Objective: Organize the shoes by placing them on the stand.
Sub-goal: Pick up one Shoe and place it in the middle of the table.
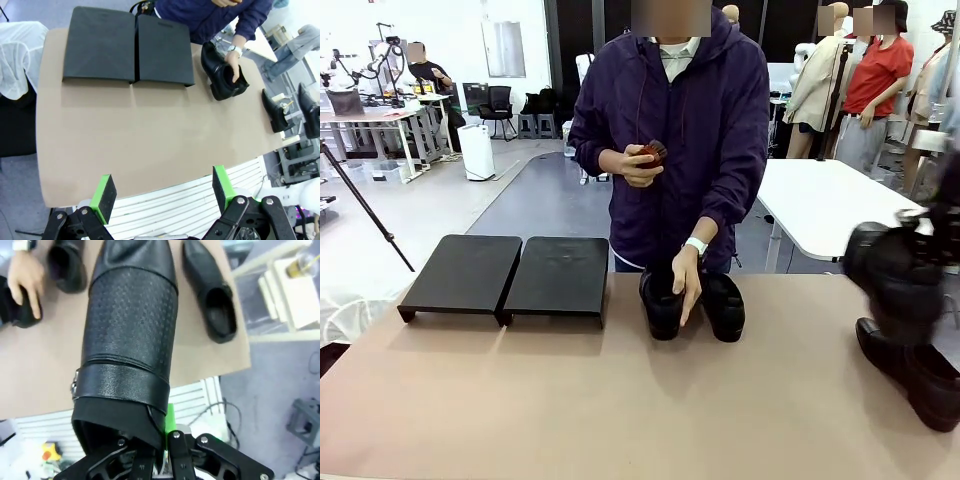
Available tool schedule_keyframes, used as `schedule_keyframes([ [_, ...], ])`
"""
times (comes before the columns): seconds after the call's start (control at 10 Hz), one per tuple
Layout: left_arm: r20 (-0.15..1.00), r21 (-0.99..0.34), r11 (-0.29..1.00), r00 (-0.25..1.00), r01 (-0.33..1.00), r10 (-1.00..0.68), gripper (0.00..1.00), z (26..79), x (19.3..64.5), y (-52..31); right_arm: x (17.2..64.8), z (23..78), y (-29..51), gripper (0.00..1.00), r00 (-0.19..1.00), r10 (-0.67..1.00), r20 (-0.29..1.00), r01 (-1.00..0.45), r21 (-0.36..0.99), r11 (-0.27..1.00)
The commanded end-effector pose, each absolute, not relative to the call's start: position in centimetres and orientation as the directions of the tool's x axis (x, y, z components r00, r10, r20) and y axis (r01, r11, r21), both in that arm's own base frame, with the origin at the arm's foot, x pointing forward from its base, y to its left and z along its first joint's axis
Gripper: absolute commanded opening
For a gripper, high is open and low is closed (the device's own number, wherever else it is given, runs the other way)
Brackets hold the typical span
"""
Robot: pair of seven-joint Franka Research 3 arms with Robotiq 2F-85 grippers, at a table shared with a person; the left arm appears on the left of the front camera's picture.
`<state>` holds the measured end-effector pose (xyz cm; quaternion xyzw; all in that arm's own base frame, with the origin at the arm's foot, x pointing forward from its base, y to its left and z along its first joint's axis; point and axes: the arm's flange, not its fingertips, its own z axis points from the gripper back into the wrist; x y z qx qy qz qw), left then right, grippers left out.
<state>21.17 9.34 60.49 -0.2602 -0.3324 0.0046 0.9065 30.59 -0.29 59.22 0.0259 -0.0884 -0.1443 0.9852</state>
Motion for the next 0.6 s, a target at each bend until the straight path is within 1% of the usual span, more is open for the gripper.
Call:
schedule_keyframes([
  [0.0,0.599,-0.488,0.856,0.778,0.169,0.187,1.0,60.7,21.2,9.4,28.7,60.3,-4.4,0.0,0.959,-0.248,0.139,0.237,0.086,0.968],
  [0.1,0.599,-0.488,0.856,0.778,0.169,0.187,1.0,60.7,21.2,9.4,27.9,60.0,-6.2,0.0,0.956,-0.265,0.129,0.245,0.152,0.958],
  [0.2,0.599,-0.488,0.856,0.778,0.169,0.187,1.0,60.7,21.2,9.4,27.7,59.5,-7.0,0.0,0.947,-0.3,0.112,0.279,0.171,0.945],
  [0.4,0.599,-0.488,0.856,0.778,0.169,0.187,1.0,60.7,21.2,9.4,28.3,59.0,-5.5,0.0,0.944,-0.31,0.113,0.29,0.165,0.943],
  [0.5,0.599,-0.488,0.856,0.778,0.169,0.187,1.0,60.7,21.2,9.4,28.9,59.1,-3.0,0.0,0.944,-0.312,0.11,0.294,0.152,0.944],
])
